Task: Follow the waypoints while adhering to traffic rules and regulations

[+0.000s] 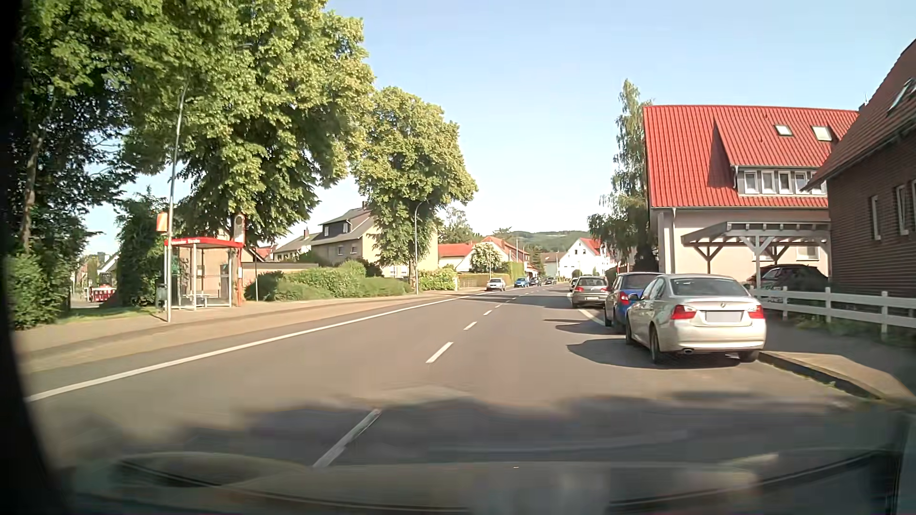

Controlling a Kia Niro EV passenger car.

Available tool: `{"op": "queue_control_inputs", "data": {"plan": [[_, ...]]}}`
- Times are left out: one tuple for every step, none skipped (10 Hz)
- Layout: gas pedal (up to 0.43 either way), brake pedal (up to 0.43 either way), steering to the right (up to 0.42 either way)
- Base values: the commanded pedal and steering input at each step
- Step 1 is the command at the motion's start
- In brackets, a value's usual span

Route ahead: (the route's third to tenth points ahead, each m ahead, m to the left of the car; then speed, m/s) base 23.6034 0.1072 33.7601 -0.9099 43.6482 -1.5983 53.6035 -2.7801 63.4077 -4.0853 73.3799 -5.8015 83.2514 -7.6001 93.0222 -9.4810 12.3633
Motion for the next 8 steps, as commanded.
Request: {"op": "queue_control_inputs", "data": {"plan": [[0.169, 0.006, 0.015], [0.177, 0.006, 0.017], [0.177, 0.006, 0.018], [0.177, 0.006, 0.019], [0.177, 0.006, 0.02], [0.177, 0.006, 0.021], [0.177, 0.006, 0.022], [0.177, 0.006, 0.021]]}}
